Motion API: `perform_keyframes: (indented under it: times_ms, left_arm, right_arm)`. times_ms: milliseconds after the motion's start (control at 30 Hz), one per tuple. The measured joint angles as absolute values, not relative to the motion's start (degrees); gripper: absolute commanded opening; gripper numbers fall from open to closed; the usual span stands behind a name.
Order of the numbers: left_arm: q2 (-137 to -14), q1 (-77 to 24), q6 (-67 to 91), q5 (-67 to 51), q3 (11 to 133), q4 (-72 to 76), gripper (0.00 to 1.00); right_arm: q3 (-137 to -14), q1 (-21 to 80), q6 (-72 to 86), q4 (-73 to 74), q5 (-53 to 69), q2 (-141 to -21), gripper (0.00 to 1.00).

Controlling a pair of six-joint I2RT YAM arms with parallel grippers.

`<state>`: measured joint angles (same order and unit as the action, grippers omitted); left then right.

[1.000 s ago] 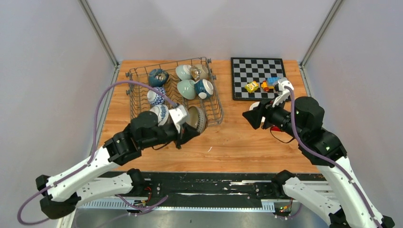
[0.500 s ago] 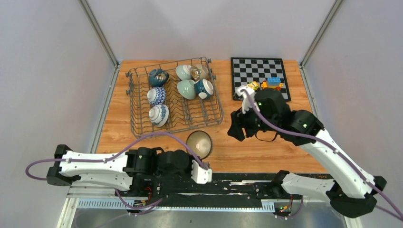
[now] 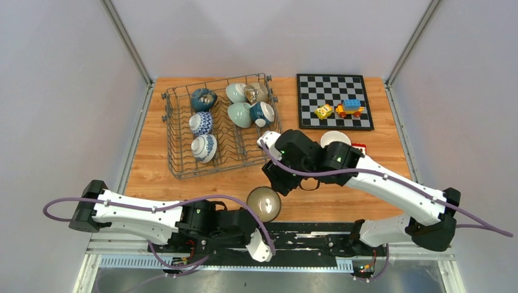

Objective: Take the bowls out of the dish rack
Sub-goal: Pick up the bowl from the dish rack.

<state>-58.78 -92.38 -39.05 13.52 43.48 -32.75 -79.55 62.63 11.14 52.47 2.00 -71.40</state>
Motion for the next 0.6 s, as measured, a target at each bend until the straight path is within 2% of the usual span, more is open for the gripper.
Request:
perform_keyframes:
  times_ms: [600]
  left_arm:
    - [-58.9, -94.2, -38.1, 10.9, 44.7, -35.0, 0.0]
  right_arm:
    - [-77.0, 67.6, 11.1, 51.6, -1.1, -77.8, 0.46]
